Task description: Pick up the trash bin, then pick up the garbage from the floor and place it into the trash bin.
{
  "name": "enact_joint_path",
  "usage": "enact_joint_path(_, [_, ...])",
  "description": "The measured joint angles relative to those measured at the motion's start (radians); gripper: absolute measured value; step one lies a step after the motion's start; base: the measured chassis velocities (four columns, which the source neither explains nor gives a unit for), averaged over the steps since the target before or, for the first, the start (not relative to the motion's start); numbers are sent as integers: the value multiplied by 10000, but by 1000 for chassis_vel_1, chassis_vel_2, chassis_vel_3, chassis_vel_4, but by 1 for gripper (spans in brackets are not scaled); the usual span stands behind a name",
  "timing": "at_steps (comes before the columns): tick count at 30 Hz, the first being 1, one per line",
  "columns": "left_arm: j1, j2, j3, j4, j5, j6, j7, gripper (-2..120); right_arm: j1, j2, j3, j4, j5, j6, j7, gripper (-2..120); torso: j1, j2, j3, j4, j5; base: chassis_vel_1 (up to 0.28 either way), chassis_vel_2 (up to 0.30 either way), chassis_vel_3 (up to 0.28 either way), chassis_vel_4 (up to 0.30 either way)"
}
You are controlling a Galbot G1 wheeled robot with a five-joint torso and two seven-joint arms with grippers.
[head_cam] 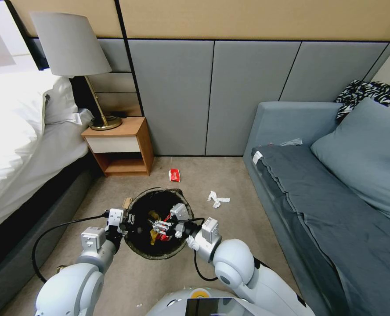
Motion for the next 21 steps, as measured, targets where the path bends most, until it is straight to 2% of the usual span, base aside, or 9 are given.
enact_joint_path(6, [-1, -2, 4, 1, 0, -1, 0, 1, -138, 39, 565, 267, 3, 104, 3, 100, 0, 0, 0, 0, 1, 0, 0, 0, 0])
enact_joint_path(8, [5, -3, 3, 1, 7, -19, 5, 1, -514, 76, 1707, 888, -90, 719, -7, 100, 0, 0, 0, 0, 1, 0, 0, 0, 0])
enact_joint_path(12, [12, -8, -3, 1, 24, -36, 33, 1, -750, 117, 2173, 1084, -233, 1061, -4, 100, 0, 0, 0, 1, 2, 0, 0, 0, 0])
enact_joint_path(15, [17, -15, -9, 1, 42, -60, 67, 1, -1355, 320, 3226, 1262, -552, 1527, 7, 100, 0, 0, 0, -2, 2, 0, 0, 0, 0])
enact_joint_path(16, [17, -15, -9, 1, 42, -60, 67, 1, -1355, 320, 3226, 1262, -552, 1527, 7, 100, 0, 0, 0, -2, 2, 0, 0, 0, 0])
enact_joint_path(19, [21, -23, -12, 4, 45, -76, 76, 1, -1704, 457, 4238, 1336, -833, 1960, 52, 100, 0, 0, 0, -1, 2, 0, 0, 0, 0])
enact_joint_path(21, [22, -26, -12, 9, 45, -85, 78, 1, -1757, 494, 4465, 1355, -858, 2048, 85, 100, 0, 0, 0, -1, 2, 0, 0, 0, 0])
